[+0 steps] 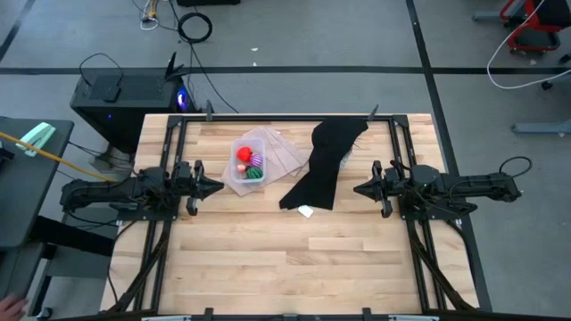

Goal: Pick and placing Produce into tupperware
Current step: Return to Home Position

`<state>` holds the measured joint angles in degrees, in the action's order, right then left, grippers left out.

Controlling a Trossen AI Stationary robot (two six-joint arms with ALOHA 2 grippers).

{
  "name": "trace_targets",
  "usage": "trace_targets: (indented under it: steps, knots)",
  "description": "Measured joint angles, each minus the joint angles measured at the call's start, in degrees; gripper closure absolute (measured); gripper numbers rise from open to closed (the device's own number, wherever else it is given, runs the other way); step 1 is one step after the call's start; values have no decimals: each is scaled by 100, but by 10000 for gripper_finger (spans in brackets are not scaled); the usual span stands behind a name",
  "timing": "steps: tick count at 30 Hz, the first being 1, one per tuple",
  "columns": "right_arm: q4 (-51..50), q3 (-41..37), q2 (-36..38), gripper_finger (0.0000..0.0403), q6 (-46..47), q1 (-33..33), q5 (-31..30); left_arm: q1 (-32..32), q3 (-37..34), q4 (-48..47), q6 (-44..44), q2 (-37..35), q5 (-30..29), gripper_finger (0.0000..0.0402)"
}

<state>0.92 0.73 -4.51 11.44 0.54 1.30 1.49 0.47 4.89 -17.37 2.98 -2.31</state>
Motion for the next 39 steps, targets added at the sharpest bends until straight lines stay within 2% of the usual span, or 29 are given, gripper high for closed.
trace_targets:
  steps: [11,21,32,39]
  knots:
    - [-1,0,0,381,-2,0,0,0,1,0,0,0,0,374]
    - [-1,0,0,381,-1,0,1,0,1,-1,0,0,0,361]
    - [0,0,0,381,-1,-1,2,-1,0,0,0,0,1,374]
    - [-1,0,0,381,0,0,0,-1,0,0,-2,0,1,366]
